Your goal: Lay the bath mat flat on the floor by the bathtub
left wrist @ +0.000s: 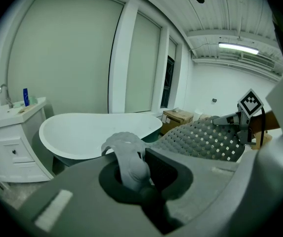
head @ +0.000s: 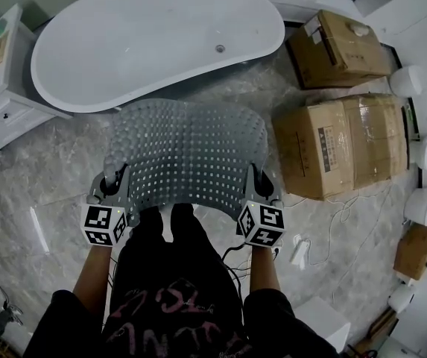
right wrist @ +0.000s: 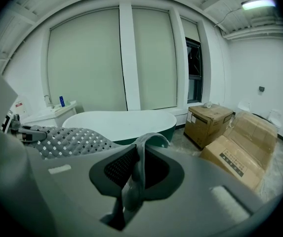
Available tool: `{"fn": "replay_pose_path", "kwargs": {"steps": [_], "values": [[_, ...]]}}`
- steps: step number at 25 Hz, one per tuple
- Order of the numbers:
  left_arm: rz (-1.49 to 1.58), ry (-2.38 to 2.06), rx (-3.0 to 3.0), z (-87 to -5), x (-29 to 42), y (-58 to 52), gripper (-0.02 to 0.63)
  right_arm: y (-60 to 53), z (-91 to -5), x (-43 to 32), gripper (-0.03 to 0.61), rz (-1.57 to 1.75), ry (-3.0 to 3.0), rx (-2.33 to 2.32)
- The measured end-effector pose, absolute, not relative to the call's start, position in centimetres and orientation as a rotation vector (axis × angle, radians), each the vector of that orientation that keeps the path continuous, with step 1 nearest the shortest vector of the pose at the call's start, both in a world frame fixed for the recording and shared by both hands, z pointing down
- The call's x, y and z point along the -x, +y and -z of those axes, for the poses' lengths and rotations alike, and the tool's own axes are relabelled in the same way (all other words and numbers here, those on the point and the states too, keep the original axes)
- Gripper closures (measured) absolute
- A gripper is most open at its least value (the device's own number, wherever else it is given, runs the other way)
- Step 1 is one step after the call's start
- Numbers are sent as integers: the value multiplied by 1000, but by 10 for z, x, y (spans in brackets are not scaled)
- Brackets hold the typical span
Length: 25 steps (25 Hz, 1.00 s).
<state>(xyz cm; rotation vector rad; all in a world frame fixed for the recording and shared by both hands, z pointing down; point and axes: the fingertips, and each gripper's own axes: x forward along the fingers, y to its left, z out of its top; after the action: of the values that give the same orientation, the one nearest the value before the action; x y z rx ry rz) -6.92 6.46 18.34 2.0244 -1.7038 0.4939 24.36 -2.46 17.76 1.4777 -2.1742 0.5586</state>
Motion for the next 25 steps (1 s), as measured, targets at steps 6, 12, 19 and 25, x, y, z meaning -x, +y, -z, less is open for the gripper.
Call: {"fn": "replay_pose_path", "kwargs": {"steps": [6, 12, 19, 25], "values": [[-524, -1700, -2004, -198, 77, 63, 591, -30, -192, -238, 525, -557, -2162, -1449], [-541, -1702, -1963, -219, 85, 63, 591, -35, -211, -228, 525, -561, -2157, -1400], [-550, -1706, -1918, -247, 96, 62, 591, -44, -236, -214, 525, -570, -2157, -1365], [-551, -1697, -1871, -269, 97, 58, 591, -53, -253, -208, 525, -575, -2145, -1330]]}}
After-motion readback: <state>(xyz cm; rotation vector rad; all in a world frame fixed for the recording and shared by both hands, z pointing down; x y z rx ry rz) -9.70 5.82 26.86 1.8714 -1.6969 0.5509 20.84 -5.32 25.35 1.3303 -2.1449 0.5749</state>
